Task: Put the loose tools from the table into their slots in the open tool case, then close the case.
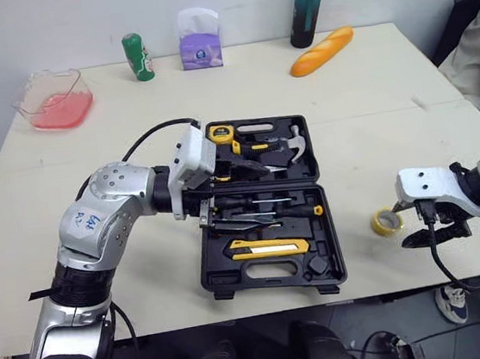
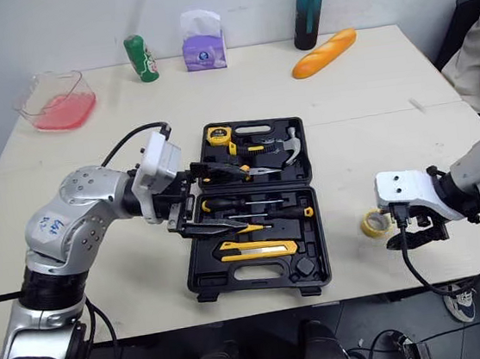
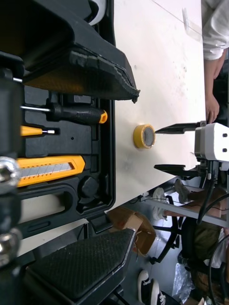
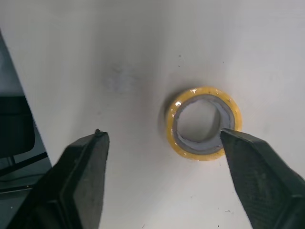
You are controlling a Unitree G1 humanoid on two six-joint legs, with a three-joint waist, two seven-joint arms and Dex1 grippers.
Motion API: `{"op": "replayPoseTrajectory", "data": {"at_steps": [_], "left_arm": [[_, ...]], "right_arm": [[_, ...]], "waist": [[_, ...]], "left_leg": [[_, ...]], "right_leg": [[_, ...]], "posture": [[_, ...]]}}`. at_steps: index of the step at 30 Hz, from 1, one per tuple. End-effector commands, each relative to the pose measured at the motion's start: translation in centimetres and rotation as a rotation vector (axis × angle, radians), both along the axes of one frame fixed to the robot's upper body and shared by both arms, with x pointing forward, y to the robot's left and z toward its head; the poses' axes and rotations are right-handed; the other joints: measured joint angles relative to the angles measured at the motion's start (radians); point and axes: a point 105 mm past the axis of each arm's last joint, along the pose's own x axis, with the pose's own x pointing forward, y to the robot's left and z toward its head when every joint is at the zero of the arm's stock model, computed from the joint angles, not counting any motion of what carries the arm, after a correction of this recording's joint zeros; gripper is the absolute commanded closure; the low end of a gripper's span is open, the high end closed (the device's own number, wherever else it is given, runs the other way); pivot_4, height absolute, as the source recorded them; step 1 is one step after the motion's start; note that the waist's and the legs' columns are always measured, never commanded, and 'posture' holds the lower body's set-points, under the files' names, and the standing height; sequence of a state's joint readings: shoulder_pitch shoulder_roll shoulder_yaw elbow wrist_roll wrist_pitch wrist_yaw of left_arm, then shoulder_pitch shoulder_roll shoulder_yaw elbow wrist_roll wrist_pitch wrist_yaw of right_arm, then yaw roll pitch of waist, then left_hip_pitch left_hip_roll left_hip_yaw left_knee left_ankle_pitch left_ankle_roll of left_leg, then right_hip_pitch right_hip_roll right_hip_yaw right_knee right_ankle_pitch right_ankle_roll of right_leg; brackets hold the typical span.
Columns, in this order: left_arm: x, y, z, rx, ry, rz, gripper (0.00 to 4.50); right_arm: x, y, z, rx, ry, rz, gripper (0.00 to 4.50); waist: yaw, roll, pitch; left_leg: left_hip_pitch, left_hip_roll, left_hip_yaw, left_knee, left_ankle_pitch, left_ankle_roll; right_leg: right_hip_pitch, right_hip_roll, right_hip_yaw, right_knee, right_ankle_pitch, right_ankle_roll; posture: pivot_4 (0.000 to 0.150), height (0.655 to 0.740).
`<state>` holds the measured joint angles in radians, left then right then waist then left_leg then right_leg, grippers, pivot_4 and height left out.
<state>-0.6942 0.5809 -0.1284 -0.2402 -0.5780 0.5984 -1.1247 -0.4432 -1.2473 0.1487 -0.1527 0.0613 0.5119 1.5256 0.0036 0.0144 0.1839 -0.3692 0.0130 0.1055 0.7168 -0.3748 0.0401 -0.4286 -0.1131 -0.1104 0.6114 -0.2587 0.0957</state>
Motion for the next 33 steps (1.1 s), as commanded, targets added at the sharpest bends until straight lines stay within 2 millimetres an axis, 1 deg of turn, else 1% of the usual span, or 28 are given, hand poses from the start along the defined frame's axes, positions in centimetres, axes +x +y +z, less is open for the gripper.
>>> {"op": "replayPoseTrajectory", "data": {"at_steps": [1, 11, 14, 15, 17, 20, 21, 22, 23, 25, 26, 28, 30, 32, 33], "left_arm": [[-1.0, -0.5, 0.7, -0.019, -0.046, -0.037, 0.0], [-1.5, -0.8, 0.8, -0.013, -0.051, -0.07, 0.0], [-1.4, -0.9, 0.9, -0.013, -0.051, -0.071, 0.0], [-1.5, -0.9, 0.9, -0.012, -0.049, -0.074, 0.0], [-1.6, -0.9, 0.9, -0.009, -0.044, -0.083, 0.0], [-1.9, -0.9, 0.9, -0.002, -0.042, -0.098, 0.0], [-2.0, -0.9, 0.8, 0.0, -0.04, -0.101, 0.0], [-2.0, -0.9, 0.8, 0.001, -0.039, -0.104, 0.0], [-2.0, -0.9, 0.8, 0.005, -0.035, -0.106, 0.0], [-2.0, -0.8, 0.7, 0.012, -0.03, -0.111, 0.0], [-2.2, -0.6, 0.4, 0.028, -0.023, -0.12, 0.0], [-2.6, -0.2, -0.2, 0.063, -0.009, -0.141, 0.0], [-3.0, 0.2, -1.3, 0.109, -0.011, -0.157, 0.0], [-3.3, 0.4, -2.4, 0.155, -0.041, -0.166, 0.0], [-3.5, 0.4, -2.8, 0.171, -0.052, -0.172, 0.0]], "right_arm": [[-0.7, 0.5, 0.7, -0.003, 0.013, 0.034, 0.89], [0.3, 0.2, -2.0, -0.02, 0.02, 0.015, 0.89], [1.1, 0.3, -2.9, -0.011, -0.002, -0.007, 0.89], [1.2, 0.3, -3.1, -0.011, -0.004, -0.006, 1.12], [1.1, 0.4, -3.3, -0.015, -0.003, 0.013, 1.74], [0.9, 0.6, -3.0, -0.01, -0.006, 0.027, 3.24], [0.9, 0.7, -2.8, -0.009, -0.011, 0.028, 3.68], [0.9, 0.7, -2.7, -0.008, -0.015, 0.029, 4.25], [1.0, 0.7, -2.2, -0.009, -0.03, 0.035, 4.47], [0.9, 0.9, -1.3, -0.005, -0.054, 0.046, 4.47], [0.7, 1.5, -0.3, 0.026, -0.067, 0.062, 4.47], [0.1, 3.1, 1.3, 0.105, -0.08, 0.099, 4.47], [-1.0, 5.3, 2.8, 0.219, -0.058, 0.138, 4.47], [-2.1, 7.3, 3.4, 0.293, -0.035, 0.184, 4.47], [-2.6, 8.4, 3.0, 0.312, -0.02, 0.209, 4.47]], "waist": [[0.001, 0.0, 0.0], [0.005, 0.0, 0.0], [0.005, 0.0, 0.0], [0.005, 0.0, 0.0], [0.007, 0.0, 0.0], [0.011, 0.0, 0.0], [0.012, 0.0, 0.0], [0.012, -0.001, 0.0], [0.012, -0.001, 0.0], [0.013, -0.001, 0.0], [0.013, -0.001, 0.0], [0.014, -0.001, 0.0], [0.012, -0.001, 0.0], [0.01, -0.001, 0.0], [0.01, -0.001, 0.0]], "left_leg": [[0.0, 0.0, 0.0, 0.0, 0.0, 0.0], [0.0, 0.0, 0.0, 0.0, 0.0, 0.0], [0.0, 0.0, 0.0, 0.0, 0.0, 0.0], [0.0, 0.0, 0.0, 0.0, 0.0, 0.0], [0.0, 0.0, 0.0, 0.0, 0.0, 0.0], [0.0, 0.0, 0.0, 0.0, 0.0, 0.0], [0.0, 0.0, 0.0, 0.0, 0.0, 0.0], [0.0, 0.0, 0.0, 0.0, 0.0, 0.0], [0.0, 0.0, 0.0, 0.0, 0.0, 0.0], [0.0, 0.0, 0.0, 0.001, 0.0, 0.0], [0.0, 0.0, 0.0, 0.001, 0.0, 0.0], [0.0, 0.0, 0.0, 0.001, 0.0, 0.0], [0.0, 0.0, 0.0, 0.0, 0.0, 0.0], [0.0, 0.001, 0.0, 0.0, 0.0, 0.0], [0.0, 0.001, -0.001, 0.0, 0.0, 0.0]], "right_leg": [[0.0, 0.0, 0.0, 0.0, 0.0, 0.0], [0.0, 0.0, 0.0, 0.0, 0.0, 0.0], [0.0, 0.0, -0.001, 0.0, 0.0, 0.0], [0.0, 0.0, -0.001, 0.0, 0.0, 0.0], [0.0, 0.0, -0.001, 0.0, 0.0, 0.0], [0.0, 0.0, -0.002, 0.0, 0.0, 0.0], [0.0, 0.0, -0.002, 0.0, 0.0, 0.0], [0.0, 0.0, -0.002, 0.0, 0.0, 0.0], [0.0, 0.0, -0.002, 0.0, 0.0, 0.0], [0.0, 0.0, -0.002, 0.0, 0.0, 0.0], [0.0, 0.0, -0.002, 0.0, 0.0, 0.0], [0.0, 0.0, -0.002, 0.0, 0.0, 0.0], [0.0, 0.0, -0.002, 0.0, 0.0, 0.0], [0.0, 0.0, -0.002, 0.0, 0.0, 0.0], [0.0, 0.0, -0.001, 0.0, 0.0, 0.0]], "posture": [[0.15, 0.7394], [0.15, 0.7394], [0.15, 0.7394], [0.15, 0.7394], [0.15, 0.7394], [0.15, 0.7394], [0.15, 0.7394], [0.15, 0.7394], [0.15, 0.7394], [0.15, 0.7394], [0.15, 0.7394], [0.15, 0.7394], [0.15, 0.7394], [0.15, 0.7394], [0.15, 0.7394]]}}
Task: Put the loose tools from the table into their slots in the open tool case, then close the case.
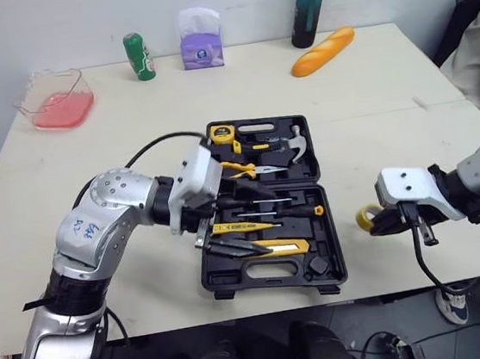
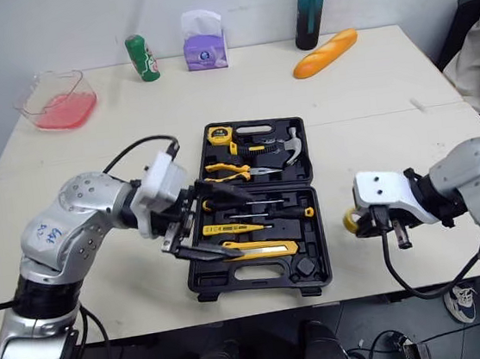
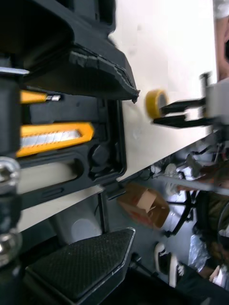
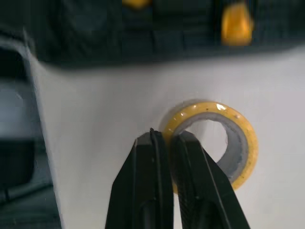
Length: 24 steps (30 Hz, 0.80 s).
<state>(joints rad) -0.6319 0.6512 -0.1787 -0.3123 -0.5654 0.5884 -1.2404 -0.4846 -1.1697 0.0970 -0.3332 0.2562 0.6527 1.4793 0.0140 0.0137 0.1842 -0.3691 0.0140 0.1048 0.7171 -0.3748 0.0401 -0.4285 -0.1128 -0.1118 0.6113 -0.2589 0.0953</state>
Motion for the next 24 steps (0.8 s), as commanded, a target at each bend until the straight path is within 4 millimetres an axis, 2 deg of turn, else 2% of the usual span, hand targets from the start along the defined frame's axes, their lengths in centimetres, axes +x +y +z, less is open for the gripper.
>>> {"op": "replayPoseTrajectory", "data": {"at_steps": [1, 6, 9, 13, 19, 23, 24], "left_arm": [[-1.3, -0.1, -0.9, 0.053, -0.078, -0.062, 0.0], [-1.4, 0.3, -2.0, 0.098, -0.089, -0.063, 0.0], [-1.5, 0.5, -2.3, 0.113, -0.086, -0.061, 0.0], [-1.7, 0.6, -2.3, 0.113, -0.079, -0.059, 0.0], [-1.8, 0.7, -1.9, 0.11, -0.08, -0.053, 0.0], [-1.2, 0.5, -1.6, 0.103, -0.087, -0.037, 0.0], [-1.1, 0.4, -1.5, 0.1, -0.088, -0.034, 0.0]], "right_arm": [[-2.2, 3.7, 0.4, 0.096, 0.028, 0.114, 4.47], [-3.3, 6.2, -2.3, 0.123, 0.071, 0.162, 4.47], [-3.1, 6.5, -3.4, 0.117, 0.08, 0.152, 4.47], [-3.1, 5.9, -4.8, 0.076, 0.088, 0.14, 4.47], [-3.2, 5.5, -5.8, 0.05, 0.089, 0.13, 4.47], [-3.9, 5.7, -5.6, 0.068, 0.121, 0.153, 4.47], [-4.3, 5.9, -5.0, 0.086, 0.134, 0.171, 4.05]], "waist": [[0.0, -0.001, 0.0], [0.011, -0.002, 0.0], [0.009, -0.002, 0.0], [0.009, -0.002, 0.0], [0.009, -0.005, -0.001], [0.008, -0.005, -0.001], [0.009, -0.005, -0.001]], "left_leg": [[0.0, 0.0, -0.001, 0.0, 0.0, 0.0], [-0.002, -0.002, -0.003, 0.001, 0.0, 0.0], [-0.002, -0.003, -0.003, 0.002, 0.0, 0.001], [-0.002, -0.002, -0.003, 0.001, 0.0, 0.001], [-0.001, -0.002, -0.002, 0.002, 0.0, 0.001], [-0.001, -0.001, -0.002, 0.001, 0.0, 0.001], [-0.001, -0.001, -0.002, 0.001, 0.0, 0.001]], "right_leg": [[0.0, 0.0, 0.001, 0.0, 0.0, 0.0], [0.001, -0.002, 0.004, 0.0, 0.0, -0.001], [0.001, -0.002, 0.003, 0.0, 0.0, 0.0], [0.0, -0.001, 0.002, 0.0, 0.0, 0.0], [0.001, -0.001, 0.001, 0.0, 0.0, 0.0], [0.001, -0.001, 0.001, 0.0, 0.0, 0.0], [0.001, -0.001, 0.001, 0.0, 0.0, 0.0]], "posture": [[0.15, 0.7394], [0.15, 0.7394], [0.15, 0.7394], [0.15, 0.7394], [0.15, 0.7394], [0.15, 0.7394], [0.15, 0.7394]]}}
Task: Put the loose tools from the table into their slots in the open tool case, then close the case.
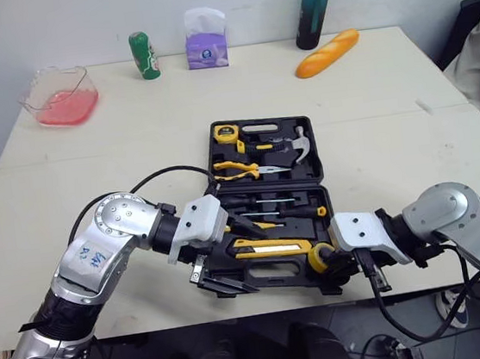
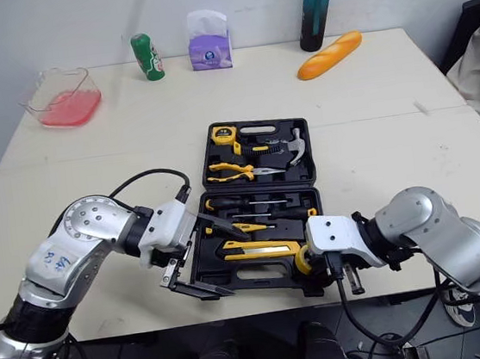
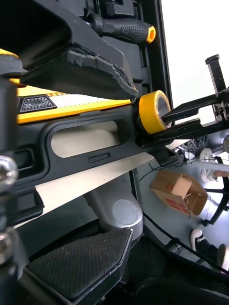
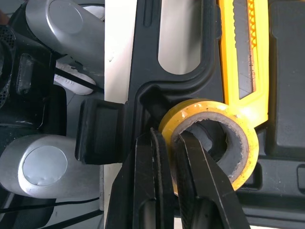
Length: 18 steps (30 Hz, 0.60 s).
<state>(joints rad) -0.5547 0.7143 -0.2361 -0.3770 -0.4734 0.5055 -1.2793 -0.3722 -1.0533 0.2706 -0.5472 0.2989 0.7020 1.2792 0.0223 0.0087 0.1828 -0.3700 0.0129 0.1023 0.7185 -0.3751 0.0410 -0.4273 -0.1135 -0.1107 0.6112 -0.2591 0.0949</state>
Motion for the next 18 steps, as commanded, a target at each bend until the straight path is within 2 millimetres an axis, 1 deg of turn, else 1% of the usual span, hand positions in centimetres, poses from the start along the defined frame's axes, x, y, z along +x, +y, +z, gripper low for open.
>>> {"op": "replayPoseTrajectory", "data": {"at_steps": [1, 2, 5, 6, 8, 10, 12, 14, 15, 18], "left_arm": [[0.2, -0.2, 1.1, -0.027, -0.03, 0.0, 0.0], [0.2, -0.3, 1.2, -0.031, -0.028, -0.001, 0.0], [0.1, -0.5, 1.2, -0.033, -0.025, -0.009, 0.0], [0.2, -0.5, 1.2, -0.032, -0.025, -0.009, 0.0], [0.3, -0.5, 1.2, -0.031, -0.023, -0.008, 0.0], [0.4, -0.5, 1.2, -0.031, -0.023, -0.008, 0.0], [0.5, -0.6, 1.2, -0.036, -0.02, -0.013, 0.0], [0.5, -0.8, 1.2, -0.043, -0.013, -0.019, 0.0], [0.5, -0.8, 1.2, -0.044, -0.012, -0.021, 0.0], [0.6, -0.7, 1.1, -0.043, -0.02, -0.023, 0.0]], "right_arm": [[-1.6, 0.5, 0.6, 0.027, 0.065, 0.057, 3.58], [-1.8, 0.7, 1.2, 0.049, 0.073, 0.067, 3.3], [-2.0, 0.8, 2.6, 0.082, 0.063, 0.074, 1.82], [-1.6, 0.5, 2.9, 0.088, 0.038, 0.058, 1.34], [-0.7, 0.1, 3.2, 0.102, 0.002, 0.03, 1.34], [-0.2, -0.4, 3.0, 0.117, -0.021, 0.009, 1.34], [0.4, 0.2, 3.0, 0.236, -0.061, 0.003, 1.34], [0.2, 0.8, 2.6, 0.379, -0.058, 0.003, 1.84], [-0.2, 0.9, 2.0, 0.409, -0.042, 0.001, 2.2], [-0.6, 0.8, 0.7, 0.461, -0.061, -0.024, 3.65]], "waist": [[0.001, 0.0, 0.0], [0.001, 0.0, 0.0], [0.001, 0.0, 0.0], [0.001, 0.0, 0.0], [0.002, 0.0, 0.0], [0.002, 0.0, 0.0], [0.002, -0.003, 0.0], [0.001, -0.004, 0.0], [0.004, -0.004, 0.0], [0.003, -0.004, 0.0]], "left_leg": [[0.0, 0.0, 0.0, 0.0, 0.0, 0.0], [0.0, 0.0, 0.0, 0.0, 0.0, 0.0], [-0.001, 0.0, 0.0, 0.0, 0.0, 0.0], [-0.001, 0.0, 0.0, 0.0, 0.0, 0.0], [-0.001, 0.0, 0.0, 0.0, 0.0, 0.0], [0.0, 0.0, 0.0, 0.0, 0.0, 0.0], [0.0, 0.0, 0.0, 0.0, 0.0, 0.001], [0.0, 0.0, 0.0, -0.001, 0.0, 0.0], [0.0, 0.0, 0.0, -0.001, 0.0, 0.0], [0.0, -0.001, 0.001, -0.001, 0.0, 0.001]], "right_leg": [[0.0, 0.0, 0.0, 0.0, 0.0, 0.0], [0.0, 0.0, 0.0, 0.0, 0.0, 0.0], [0.0, 0.0, 0.0, 0.0, 0.0, 0.0], [0.0, 0.0, 0.0, 0.0, 0.0, 0.0], [0.0, 0.0, 0.0, 0.0, 0.0, 0.0], [0.0, -0.001, 0.0, 0.0, 0.0, 0.0], [0.0, 0.0, 0.0, 0.0, 0.0, 0.0], [0.0, 0.001, 0.0, -0.001, 0.0, 0.0], [0.0, 0.001, 0.0, 0.0, 0.0, 0.0], [0.0, 0.0, -0.003, 0.0, 0.0, 0.0]], "posture": [[0.15, 0.7394], [0.15, 0.7394], [0.15, 0.7394], [0.15, 0.7394], [0.15, 0.7394], [0.15, 0.7394], [0.15, 0.7394], [0.15, 0.7394], [0.15, 0.7394], [0.15, 0.7394]]}}
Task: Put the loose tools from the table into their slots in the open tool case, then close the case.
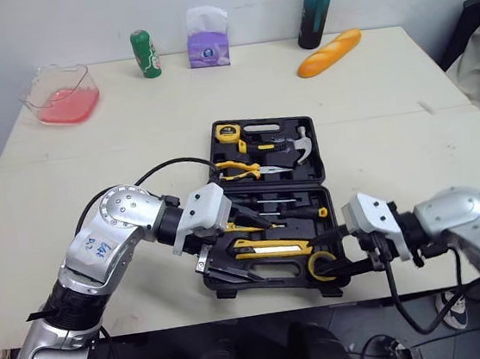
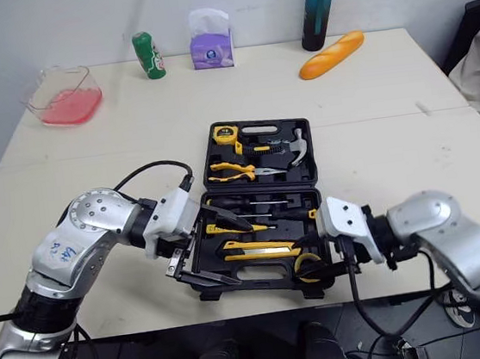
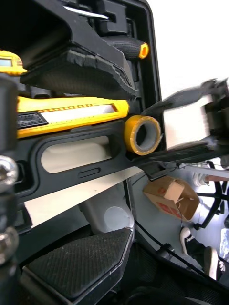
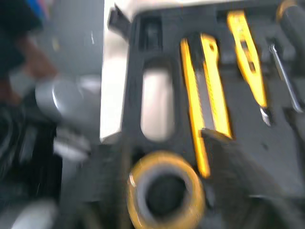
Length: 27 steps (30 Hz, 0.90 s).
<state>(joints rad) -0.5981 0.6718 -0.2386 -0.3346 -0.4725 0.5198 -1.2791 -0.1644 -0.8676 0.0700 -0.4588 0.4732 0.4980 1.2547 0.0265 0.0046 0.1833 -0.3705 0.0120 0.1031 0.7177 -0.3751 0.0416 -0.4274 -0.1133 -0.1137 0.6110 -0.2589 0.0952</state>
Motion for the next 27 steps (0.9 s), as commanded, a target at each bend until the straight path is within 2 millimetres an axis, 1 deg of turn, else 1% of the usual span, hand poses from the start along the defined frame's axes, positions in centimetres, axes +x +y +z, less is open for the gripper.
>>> {"op": "replayPoseTrajectory", "data": {"at_steps": [1, 2, 4, 7, 12, 14, 19, 23, 25, 26, 27], "left_arm": [[0.0, 0.0, 0.5, -0.012, -0.03, -0.022, 0.0], [0.0, 0.1, 0.6, -0.012, -0.029, -0.022, 0.0], [0.0, 0.1, 0.6, -0.011, -0.025, -0.023, 0.0], [0.0, 0.2, 0.7, -0.009, -0.019, -0.026, 0.0], [0.3, 0.4, 0.6, -0.005, -0.011, -0.025, 0.0], [0.4, 0.6, 0.5, -0.001, -0.009, -0.023, 0.0], [0.7, 0.7, 0.4, 0.003, -0.01, -0.024, 0.0], [0.9, 0.7, 0.3, -0.004, -0.019, -0.018, 0.0], [1.0, 0.6, 0.3, -0.008, -0.021, -0.016, 0.0], [1.1, 0.6, 0.2, -0.009, -0.022, -0.016, 0.0], [1.2, 0.6, 0.2, -0.009, -0.023, -0.016, 0.0]], "right_arm": [[0.1, 0.0, 0.4, 0.09, -0.092, -0.041, 4.17], [0.3, 0.1, 0.4, 0.129, -0.099, -0.077, 4.44], [0.8, -0.1, 0.2, 0.179, -0.112, -0.141, 4.44], [1.0, -0.6, -0.8, 0.217, -0.1, -0.206, 4.44], [0.4, -0.9, -3.4, 0.229, -0.064, -0.244, 4.44], [0.5, -1.1, -4.3, 0.228, -0.061, -0.278, 4.44], [0.9, -2.9, -7.0, 0.206, 0.0, -0.379, 4.44], [0.4, -3.4, -8.5, 0.163, -0.055, -0.358, 4.44], [-0.4, -3.5, -9.1, 0.138, -0.063, -0.325, 4.44], [-0.6, -3.6, -9.1, 0.138, -0.064, -0.32, 4.44], [-0.6, -3.5, -9.0, 0.143, -0.061, -0.319, 4.44]], "waist": [[-0.002, 0.0, 0.0], [-0.002, 0.0, 0.0], [-0.003, 0.0, 0.0], [-0.001, 0.0, 0.0], [-0.002, 0.0, 0.0], [-0.003, 0.0, 0.0], [-0.004, -0.002, -0.001], [-0.002, -0.006, -0.004], [-0.002, -0.006, -0.004], [-0.002, -0.006, -0.005], [-0.002, -0.006, -0.005]], "left_leg": [[0.0, 0.0, 0.0, 0.0, 0.0, 0.0], [0.001, 0.0, 0.0, 0.001, 0.0, 0.0], [0.001, 0.0, 0.0, 0.001, 0.0, 0.0], [0.001, 0.0, 0.0, 0.0, 0.0, 0.0], [0.001, 0.0, 0.0, 0.0, 0.0, 0.0], [0.002, 0.0, 0.001, 0.0, 0.0, 0.0], [0.003, 0.0, 0.001, 0.0, 0.0, 0.0], [0.006, 0.0, -0.001, 0.0, 0.0, 0.0], [0.014, 0.0, -0.002, -0.002, -0.001, 0.001], [0.018, 0.001, -0.004, -0.003, -0.002, 0.001], [0.018, 0.001, -0.005, -0.003, -0.003, 0.001]], "right_leg": [[0.0, 0.0, 0.0, 0.0, 0.0, 0.001], [0.001, 0.0, 0.0, 0.0, 0.0, 0.001], [0.001, 0.0, 0.0, 0.001, 0.0, 0.001], [0.001, 0.0, 0.0, 0.001, 0.0, 0.001], [0.001, 0.0, 0.0, 0.0, 0.0, 0.001], [0.001, 0.0, 0.001, 0.0, 0.0, 0.001], [0.001, 0.001, 0.001, 0.001, 0.0, 0.0], [0.006, 0.0, 0.001, -0.001, 0.0, 0.0], [0.014, 0.0, 0.001, -0.004, 0.0, 0.0], [0.019, 0.0, 0.003, -0.008, 0.0, 0.0], [0.02, -0.001, 0.004, -0.009, -0.001, -0.001]], "posture": [[0.15, 0.7394], [0.15, 0.7394], [0.15, 0.7394], [0.15, 0.7394], [0.15, 0.7394], [0.15, 0.7394], [0.15, 0.7394], [0.15, 0.7394], [0.15, 0.7394], [0.15, 0.7394], [0.15, 0.7394]]}}
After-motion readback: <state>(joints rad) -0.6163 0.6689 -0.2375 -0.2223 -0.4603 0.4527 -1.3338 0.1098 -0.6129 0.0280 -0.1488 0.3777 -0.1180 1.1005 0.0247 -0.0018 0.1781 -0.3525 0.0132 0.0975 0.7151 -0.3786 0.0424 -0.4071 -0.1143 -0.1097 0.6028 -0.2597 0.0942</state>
